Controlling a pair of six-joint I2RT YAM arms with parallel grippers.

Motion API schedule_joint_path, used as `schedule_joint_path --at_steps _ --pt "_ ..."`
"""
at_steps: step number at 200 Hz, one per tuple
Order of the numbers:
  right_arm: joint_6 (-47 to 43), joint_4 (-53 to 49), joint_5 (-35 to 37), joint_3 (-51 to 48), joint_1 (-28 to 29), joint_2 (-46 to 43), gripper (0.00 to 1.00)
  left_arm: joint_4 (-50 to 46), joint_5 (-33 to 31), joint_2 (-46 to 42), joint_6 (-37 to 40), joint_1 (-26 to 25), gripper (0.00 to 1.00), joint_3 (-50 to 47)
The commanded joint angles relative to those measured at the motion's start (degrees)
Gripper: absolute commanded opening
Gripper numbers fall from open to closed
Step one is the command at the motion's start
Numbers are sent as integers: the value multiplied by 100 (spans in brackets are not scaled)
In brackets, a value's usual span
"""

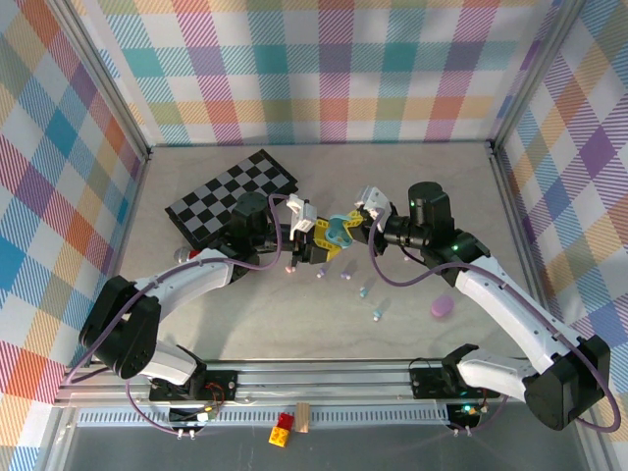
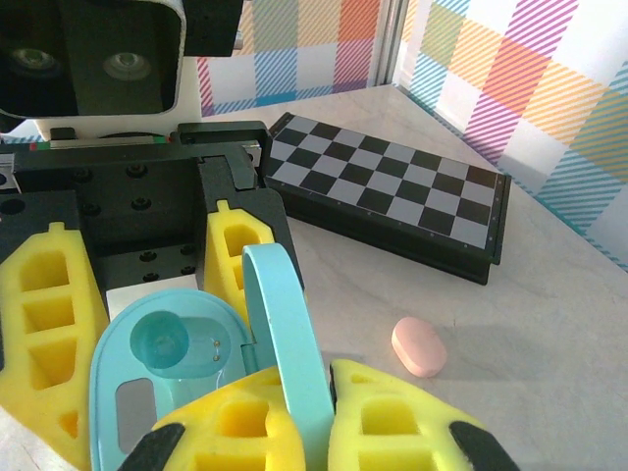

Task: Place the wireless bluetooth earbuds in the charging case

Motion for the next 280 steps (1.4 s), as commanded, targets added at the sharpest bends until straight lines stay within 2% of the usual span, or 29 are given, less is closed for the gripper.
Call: schedule_joint_path --at_steps 1,11,26,73,113,151,172,183,207,240,280 --pt "15 49 -85 -15 -13 -158 8 333 19 58 18 -34 38 77" --pt "55 83 -38 -25 -13 -184 15 372 6 71 18 -34 38 69" --pt "137 159 1 -39 -14 -239 18 470 -23 89 2 -33 38 37" --pt "383 261 129 -27 -13 -507 46 904 -143 165 -180 -17 38 -98" --pt "655 460 181 -128 -46 -954 59 1212 -322 186 -254 16 39 -242" --pt "1403 732 45 -527 -444 -1716 61 1540 -477 211 -404 97 39 -386" --pt "2311 812 94 -909 -894 -2053 62 1874 -550 246 -575 133 39 -466" --pt "2814 933 248 -1277 -1185 -2251 69 1975 -578 262 -635 146 39 -492" --pt "3535 726 514 -1888 -1681 -2528 70 2147 -603 273 -702 176 40 -541" --pt "4570 -438 1204 -2180 -1736 -2392 68 2290 -636 239 -795 194 40 -595" --pt "5571 -751 571 -2677 -1710 -1959 64 2256 -669 194 -790 203 40 -605"
